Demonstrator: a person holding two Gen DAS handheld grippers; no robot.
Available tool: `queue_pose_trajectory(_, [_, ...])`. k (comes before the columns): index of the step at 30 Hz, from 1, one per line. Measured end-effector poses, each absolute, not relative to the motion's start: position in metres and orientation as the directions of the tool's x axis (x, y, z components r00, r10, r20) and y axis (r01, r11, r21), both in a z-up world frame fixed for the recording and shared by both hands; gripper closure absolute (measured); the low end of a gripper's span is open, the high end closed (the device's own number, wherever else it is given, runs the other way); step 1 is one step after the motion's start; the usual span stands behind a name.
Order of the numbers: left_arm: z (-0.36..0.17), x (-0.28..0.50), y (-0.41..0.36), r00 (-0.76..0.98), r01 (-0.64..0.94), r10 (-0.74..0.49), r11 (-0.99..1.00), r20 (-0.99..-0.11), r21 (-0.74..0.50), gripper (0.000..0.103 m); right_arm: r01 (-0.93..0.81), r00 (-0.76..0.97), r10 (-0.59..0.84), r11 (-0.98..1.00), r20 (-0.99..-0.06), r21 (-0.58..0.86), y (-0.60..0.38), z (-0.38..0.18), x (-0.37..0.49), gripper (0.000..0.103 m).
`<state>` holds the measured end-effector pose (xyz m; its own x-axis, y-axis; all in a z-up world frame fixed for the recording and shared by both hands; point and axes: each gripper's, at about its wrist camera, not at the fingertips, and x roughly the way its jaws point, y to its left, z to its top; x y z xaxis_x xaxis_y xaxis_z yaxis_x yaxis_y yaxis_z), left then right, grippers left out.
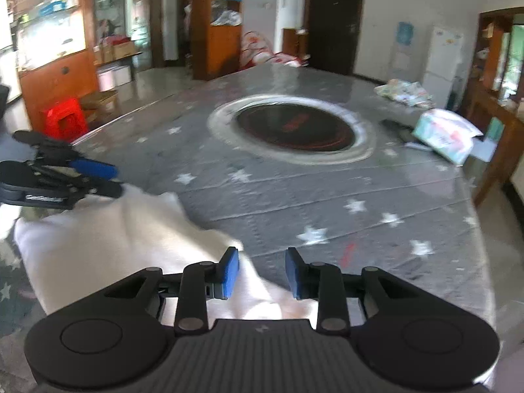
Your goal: Fold clothes
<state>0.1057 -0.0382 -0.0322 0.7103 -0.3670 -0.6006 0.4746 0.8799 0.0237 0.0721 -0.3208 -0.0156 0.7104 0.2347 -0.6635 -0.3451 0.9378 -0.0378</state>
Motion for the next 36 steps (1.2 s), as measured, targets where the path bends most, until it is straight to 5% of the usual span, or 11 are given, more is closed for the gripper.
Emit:
queue_pose_trajectory(8, [-0.011,0.084,-0.043,0.690,0.525,-0.454,0.850,-0.563,-0.042,0.075,-0.364,0.692,0.297,0.931,-0.658,0.038,-0.320,-0.012,0.064,0.083])
queue_pose_trajectory(19, [-0.035,0.106,-0.085,0.619,0.533,-0.464,0.841,-0.634,-0.095,0.075,-0.373,0.663,0.291,0.927,-0.689,0.033,-0.296,-0.038,0.088,0.083])
queue_pose_trajectory(36, [-0.030,0.102,-0.097,0.608,0.532,-0.493,0.835,-0.622,-0.142,0.075,-0.415,0.648,0.323,0.909,-0.690,0.036,-0.284,-0.031,0.096,0.083])
